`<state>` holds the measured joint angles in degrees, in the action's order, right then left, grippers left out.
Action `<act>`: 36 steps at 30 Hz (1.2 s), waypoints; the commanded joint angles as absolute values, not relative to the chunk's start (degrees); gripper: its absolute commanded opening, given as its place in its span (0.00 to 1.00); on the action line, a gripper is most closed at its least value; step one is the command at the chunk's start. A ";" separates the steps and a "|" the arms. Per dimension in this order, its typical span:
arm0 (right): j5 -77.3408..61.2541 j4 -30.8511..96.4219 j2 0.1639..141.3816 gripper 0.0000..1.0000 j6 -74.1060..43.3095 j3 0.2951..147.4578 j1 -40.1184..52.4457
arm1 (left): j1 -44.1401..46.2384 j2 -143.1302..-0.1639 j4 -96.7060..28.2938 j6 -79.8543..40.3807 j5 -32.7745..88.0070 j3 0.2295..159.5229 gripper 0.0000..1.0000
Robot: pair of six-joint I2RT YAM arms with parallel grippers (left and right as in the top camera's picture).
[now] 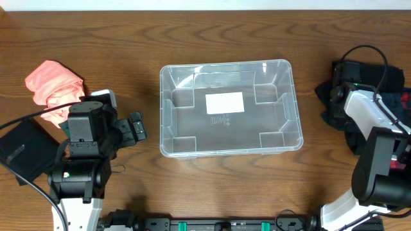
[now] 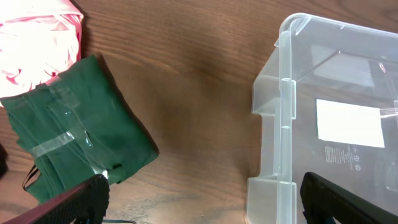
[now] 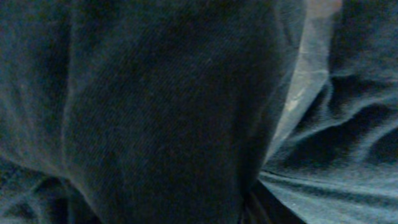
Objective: Pack container
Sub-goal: 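Reach the right gripper to the black garment on the right and grasp it, then carry the black garment into the bin and release it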
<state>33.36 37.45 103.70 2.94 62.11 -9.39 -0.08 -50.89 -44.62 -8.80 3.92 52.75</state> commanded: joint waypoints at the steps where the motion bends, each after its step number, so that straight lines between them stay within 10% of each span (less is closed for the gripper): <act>1: 34.09 37.28 102.96 0.34 2.17 62.70 -8.34 | 0.19 -50.89 -44.53 -9.06 4.03 53.98 0.98; 11: 34.09 38.17 88.07 0.01 2.42 63.33 -3.44 | 0.19 -50.89 -44.53 -9.06 4.01 53.98 0.98; 23: 24.77 35.42 66.28 0.01 2.74 63.33 19.16 | 0.19 -50.89 -44.56 -9.06 4.01 53.98 0.98; 36: 25.65 38.57 78.50 0.01 -27.64 63.18 37.28 | 0.19 -50.89 -44.99 -9.06 4.01 53.98 0.98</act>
<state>24.47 38.06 74.28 -15.40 62.33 35.97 -0.08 -50.89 -44.82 -8.80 3.92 52.75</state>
